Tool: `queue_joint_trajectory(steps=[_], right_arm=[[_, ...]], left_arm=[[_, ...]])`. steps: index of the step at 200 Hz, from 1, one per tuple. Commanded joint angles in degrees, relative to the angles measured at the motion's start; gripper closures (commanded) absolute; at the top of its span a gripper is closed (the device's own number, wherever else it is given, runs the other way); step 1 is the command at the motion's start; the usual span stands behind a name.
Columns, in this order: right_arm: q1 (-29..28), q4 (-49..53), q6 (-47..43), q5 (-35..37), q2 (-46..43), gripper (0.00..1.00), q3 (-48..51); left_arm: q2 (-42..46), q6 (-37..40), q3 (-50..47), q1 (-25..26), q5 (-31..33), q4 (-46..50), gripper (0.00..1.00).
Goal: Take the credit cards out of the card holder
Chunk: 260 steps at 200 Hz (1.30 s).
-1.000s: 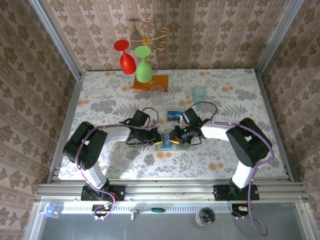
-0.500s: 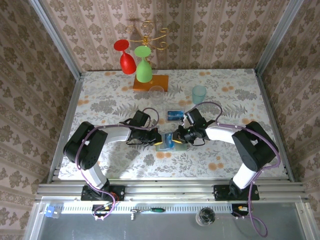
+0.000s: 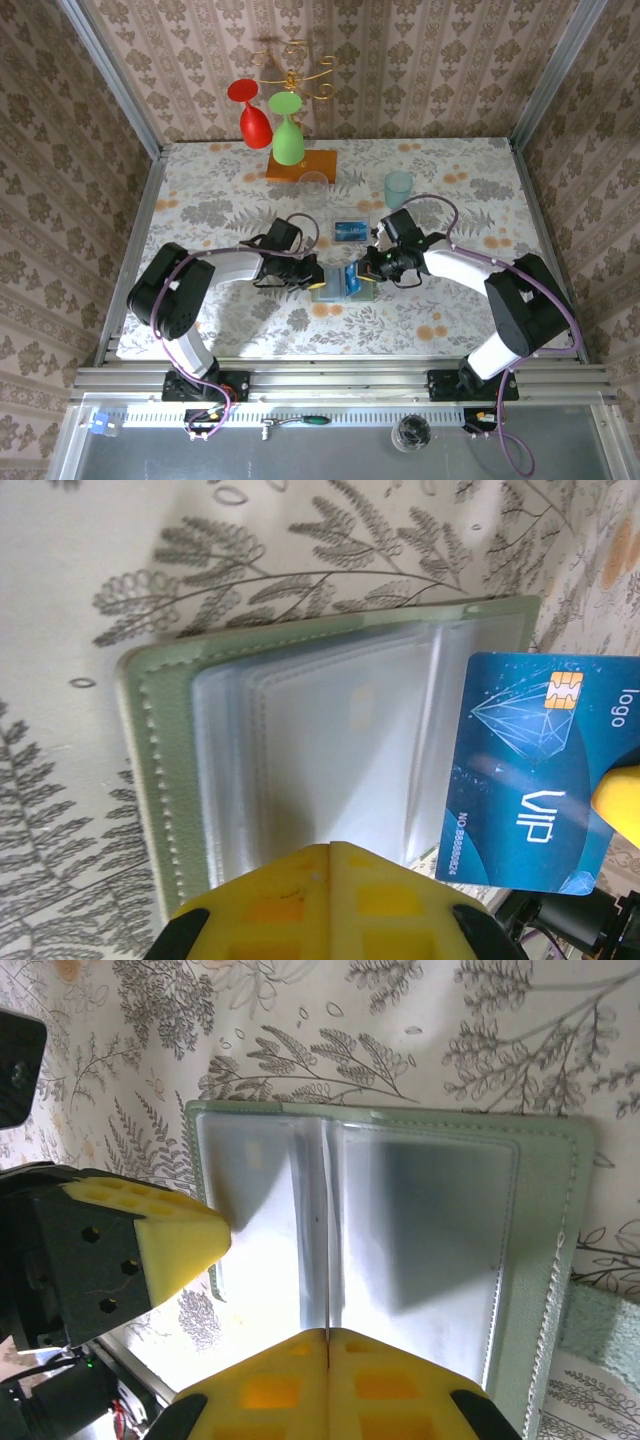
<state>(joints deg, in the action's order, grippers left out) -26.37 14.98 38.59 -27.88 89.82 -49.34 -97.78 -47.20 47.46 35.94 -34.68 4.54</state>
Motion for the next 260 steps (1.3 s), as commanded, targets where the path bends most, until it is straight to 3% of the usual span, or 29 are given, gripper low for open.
queue_joint_trajectory(steps=[1,27,80,113,160,185,260], right_arm=[[0.61,8.42,-7.19,3.57,-1.50,0.97,-5.14],[0.97,13.80,-16.42,6.47,-1.06,1.00,-9.89],[1.22,27.60,-43.96,14.82,4.49,1.00,-22.84],[0.84,31.06,-62.00,12.59,8.69,1.00,-28.87],[0.09,34.32,-80.60,19.06,13.84,1.00,-38.29],[0.52,37.01,-86.17,20.32,17.76,1.00,-44.29],[2.01,46.69,-91.55,18.35,31.98,1.00,-64.14]], left_arm=[[0.66,-0.56,2.96,0.18,0.33,1.78,0.95],[0.39,-0.62,4.33,-0.04,-0.32,1.50,0.95],[0.35,1.68,5.99,-2.57,-0.26,3.08,0.94],[0.10,2.98,7.05,-5.02,-1.07,3.44,0.94],[-0.09,5.08,9.61,-8.11,-1.63,5.93,0.93],[-0.13,5.10,10.09,-9.40,-1.66,5.83,0.93],[-1.21,3.88,9.83,-12.72,-1.79,3.61,0.93]])
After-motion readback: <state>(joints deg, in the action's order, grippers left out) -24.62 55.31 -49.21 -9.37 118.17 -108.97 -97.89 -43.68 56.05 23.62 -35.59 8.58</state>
